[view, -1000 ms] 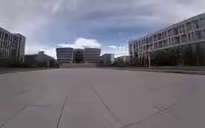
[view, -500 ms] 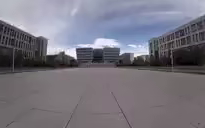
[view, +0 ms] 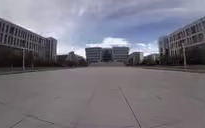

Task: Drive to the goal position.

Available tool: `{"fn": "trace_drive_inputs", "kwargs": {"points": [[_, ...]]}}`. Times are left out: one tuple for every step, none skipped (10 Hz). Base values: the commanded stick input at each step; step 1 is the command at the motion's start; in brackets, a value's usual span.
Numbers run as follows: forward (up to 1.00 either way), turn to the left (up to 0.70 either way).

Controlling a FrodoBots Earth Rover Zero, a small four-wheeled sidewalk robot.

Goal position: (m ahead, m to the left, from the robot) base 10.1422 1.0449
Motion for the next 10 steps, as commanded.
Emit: {"fn": "trace_drive_inputs", "kwargs": {"points": [[0.7, 0.34], [0.7, 0.14], [0.7, 0.02], [0.7, 0.01], [0.7, 0.0], [0.7, 0.0], [0.7, 0.0], [0.7, 0.0], [0.7, 0.0], [0.7, 0.0]]}}
